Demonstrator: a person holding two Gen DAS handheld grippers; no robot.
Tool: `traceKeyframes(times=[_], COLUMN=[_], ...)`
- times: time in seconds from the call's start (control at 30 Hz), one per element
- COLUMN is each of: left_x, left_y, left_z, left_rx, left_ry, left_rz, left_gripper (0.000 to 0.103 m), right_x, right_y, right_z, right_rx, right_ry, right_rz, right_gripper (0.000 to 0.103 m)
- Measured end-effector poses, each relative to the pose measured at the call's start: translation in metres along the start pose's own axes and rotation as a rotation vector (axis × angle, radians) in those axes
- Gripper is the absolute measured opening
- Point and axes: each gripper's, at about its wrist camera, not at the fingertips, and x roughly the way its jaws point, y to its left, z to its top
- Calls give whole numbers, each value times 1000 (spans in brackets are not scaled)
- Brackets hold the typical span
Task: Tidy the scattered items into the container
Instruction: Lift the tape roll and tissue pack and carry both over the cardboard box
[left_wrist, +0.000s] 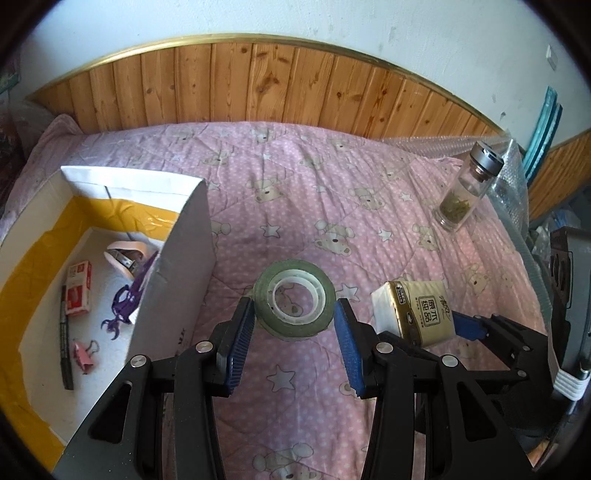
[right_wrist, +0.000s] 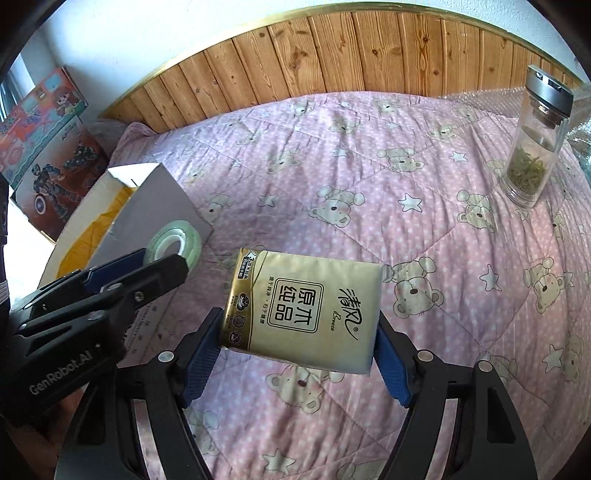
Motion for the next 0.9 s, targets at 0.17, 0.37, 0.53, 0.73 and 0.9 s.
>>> traceKeyframes(times=[0.17, 0.37, 0.53, 0.73, 0.9], left_x=[-21, -51, -70, -86, -95], left_y=[6, 16, 29, 53, 75], left_z=[-4, -10, -14, -17, -20], left_rx=[3, 15, 22, -5, -60], left_ry=[-17, -45, -60, -72, -90], left_rz=[10, 16, 21, 42, 45], left_gripper=[46, 46, 46, 46, 46], right_x=[-10, -27, -35, -45, -53], right_y=[1, 11, 22, 36, 57], right_z=[0, 3, 3, 5, 8], right_rx=[13, 22, 4, 0, -20], right_ry=[-25, -62, -76, -91, -112], right_rz=[14, 35, 53, 74, 106], right_gripper=[77, 77, 77, 77, 77])
